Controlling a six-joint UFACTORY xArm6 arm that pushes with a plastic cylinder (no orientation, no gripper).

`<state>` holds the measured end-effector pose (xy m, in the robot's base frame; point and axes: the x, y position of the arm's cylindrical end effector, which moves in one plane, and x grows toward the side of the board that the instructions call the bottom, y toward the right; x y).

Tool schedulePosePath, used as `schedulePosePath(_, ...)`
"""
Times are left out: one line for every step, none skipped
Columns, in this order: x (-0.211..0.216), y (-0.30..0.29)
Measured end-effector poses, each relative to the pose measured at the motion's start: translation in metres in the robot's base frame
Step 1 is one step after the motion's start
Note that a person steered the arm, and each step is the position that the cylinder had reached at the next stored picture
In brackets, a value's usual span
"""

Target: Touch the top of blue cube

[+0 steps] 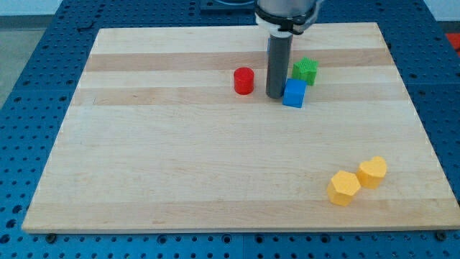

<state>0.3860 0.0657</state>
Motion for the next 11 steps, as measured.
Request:
schedulePosePath(-0.009, -0.009)
schedulePosePath(-0.029, -0.009)
schedulePosePath(-0.027, -0.005)
schedulePosePath(0.015, -0.005)
schedulePosePath(0.055, -0.003)
schedulePosePath(0.047, -0.023)
schedulePosePath(0.001, -0.031)
schedulePosePath(-0.034, -0.006)
schedulePosePath(-0.026, 0.026)
schedulePosePath(0.008, 0.047)
schedulePosePath(0.05, 0.065)
